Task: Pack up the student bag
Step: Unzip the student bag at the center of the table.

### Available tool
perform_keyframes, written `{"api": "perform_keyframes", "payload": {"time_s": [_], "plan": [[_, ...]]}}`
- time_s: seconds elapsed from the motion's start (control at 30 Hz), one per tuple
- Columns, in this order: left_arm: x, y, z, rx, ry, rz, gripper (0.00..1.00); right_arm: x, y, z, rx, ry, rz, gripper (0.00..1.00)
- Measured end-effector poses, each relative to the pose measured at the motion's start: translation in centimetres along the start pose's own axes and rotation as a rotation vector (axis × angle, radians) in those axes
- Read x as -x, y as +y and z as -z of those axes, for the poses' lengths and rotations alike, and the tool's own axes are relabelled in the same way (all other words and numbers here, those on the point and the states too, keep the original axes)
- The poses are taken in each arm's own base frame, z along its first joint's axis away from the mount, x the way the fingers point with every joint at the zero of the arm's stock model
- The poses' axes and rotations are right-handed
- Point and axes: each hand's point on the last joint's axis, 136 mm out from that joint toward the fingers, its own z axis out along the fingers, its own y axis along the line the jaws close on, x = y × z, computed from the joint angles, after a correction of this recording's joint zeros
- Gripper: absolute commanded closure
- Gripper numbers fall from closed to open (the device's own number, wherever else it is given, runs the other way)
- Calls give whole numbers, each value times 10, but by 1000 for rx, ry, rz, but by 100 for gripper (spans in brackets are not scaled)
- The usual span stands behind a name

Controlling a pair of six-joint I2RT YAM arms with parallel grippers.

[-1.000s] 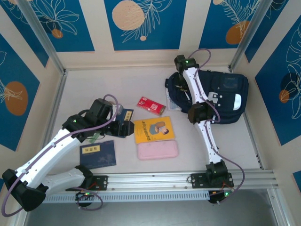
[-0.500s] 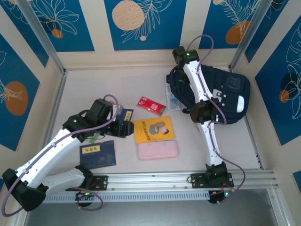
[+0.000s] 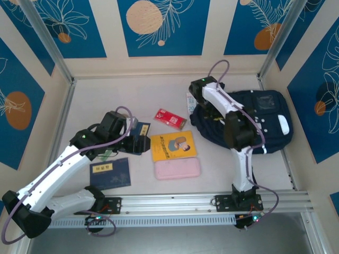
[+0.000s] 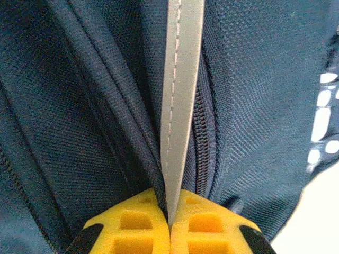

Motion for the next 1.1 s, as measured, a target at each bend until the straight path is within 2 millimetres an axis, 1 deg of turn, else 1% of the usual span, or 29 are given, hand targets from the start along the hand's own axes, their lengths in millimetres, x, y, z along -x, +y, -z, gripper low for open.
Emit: {"api": "perform_keyframes", "payload": {"time_s": [0.07, 0.17, 0.27, 0.33, 0.47, 0.57, 0.7, 0.77, 0.83, 0.9, 0.97, 1.03, 1.1], "plan": [[0, -1, 2, -4, -6, 2, 10, -17, 1, 5, 136, 5, -42, 100], [0, -1, 3, -7, -7, 8, 11, -28, 7, 24, 379, -18, -126, 100], [-4, 0, 4, -6, 8, 16, 12, -31, 13, 48, 627, -47, -220, 100], [-7, 0, 3, -4, 22, 18, 12, -32, 17, 63, 758, -57, -265, 100], [-12, -4, 2, -13, 54, 14, 11, -36, 24, 87, 979, -64, -327, 100], [-11, -13, -2, -29, 79, -2, 11, -40, 26, 100, 1107, -37, -372, 100], [-11, -33, -16, -63, 118, -63, 13, -31, 29, 117, 1241, 1, -451, 100], [-15, -47, -29, -92, 145, -115, 16, -28, 32, 125, 1288, 21, -483, 100], [-20, -63, -43, -121, 161, -180, 17, -25, 33, 132, 1327, 39, -506, 100], [-26, -79, -56, -140, 161, -268, 17, -24, 34, 137, 1351, 57, -522, 100], [-32, -93, -67, -152, 155, -347, 20, -24, 35, 140, 1367, 75, -538, 100], [-35, -106, -79, -164, 136, -426, 20, -23, 36, 142, 1382, 90, -550, 100], [-36, -118, -92, -183, 90, -511, 17, -23, 37, 146, 1398, 99, -555, 100]]}}
